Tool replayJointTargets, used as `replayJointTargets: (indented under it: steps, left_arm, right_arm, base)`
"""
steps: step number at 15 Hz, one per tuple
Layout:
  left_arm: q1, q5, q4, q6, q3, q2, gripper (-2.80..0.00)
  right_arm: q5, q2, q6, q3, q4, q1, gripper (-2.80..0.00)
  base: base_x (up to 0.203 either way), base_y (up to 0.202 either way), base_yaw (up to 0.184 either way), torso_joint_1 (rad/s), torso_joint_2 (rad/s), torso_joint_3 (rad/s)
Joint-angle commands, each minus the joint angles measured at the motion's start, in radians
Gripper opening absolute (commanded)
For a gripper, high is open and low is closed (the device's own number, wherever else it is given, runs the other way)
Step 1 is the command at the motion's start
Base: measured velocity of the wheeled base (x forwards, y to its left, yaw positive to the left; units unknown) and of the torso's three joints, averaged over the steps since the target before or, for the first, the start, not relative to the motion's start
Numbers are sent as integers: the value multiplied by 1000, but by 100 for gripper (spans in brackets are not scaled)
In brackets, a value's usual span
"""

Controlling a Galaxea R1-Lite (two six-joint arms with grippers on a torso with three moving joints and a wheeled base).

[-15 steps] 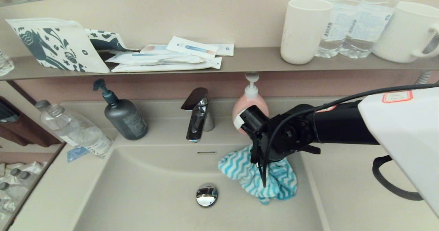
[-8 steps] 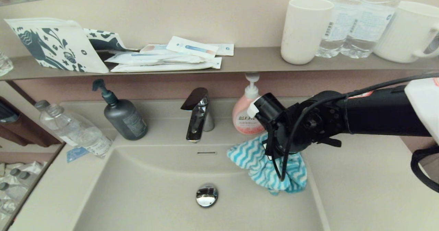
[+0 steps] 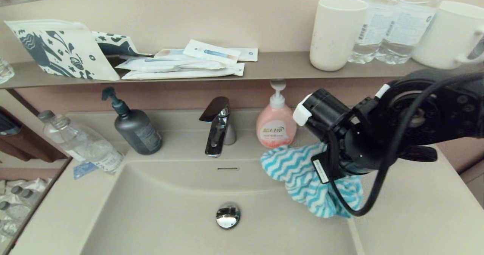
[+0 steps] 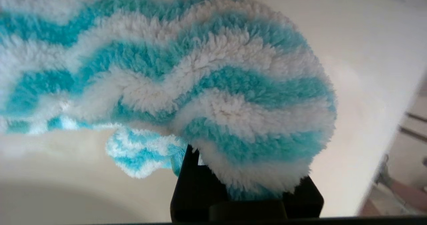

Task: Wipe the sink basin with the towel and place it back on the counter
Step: Wipe the sink

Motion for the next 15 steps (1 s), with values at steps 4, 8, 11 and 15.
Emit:
replayJointTargets:
  steps: [4,8,11,15]
  left_arm:
    - [0,1,0,-1,0,1,-280]
    - [0,1,0,-1,0,1,-280]
    - [0,1,0,-1,0,1,-280]
    - [0,1,0,-1,0,1,-280]
  right_arm:
    - [-1,-279,16,133,106,-44,-280]
    - [21,-440,-32,244,155,-286,-280]
    - [91,-519,-141,307,153,-490,-280]
    - [169,-564,-264,456,-26,-657,-280]
  base:
    - [0,0,0,0,0,0]
    - [0,0,0,0,0,0]
    - [0,0,0,0,0,0]
    - [0,0,0,0,0,0]
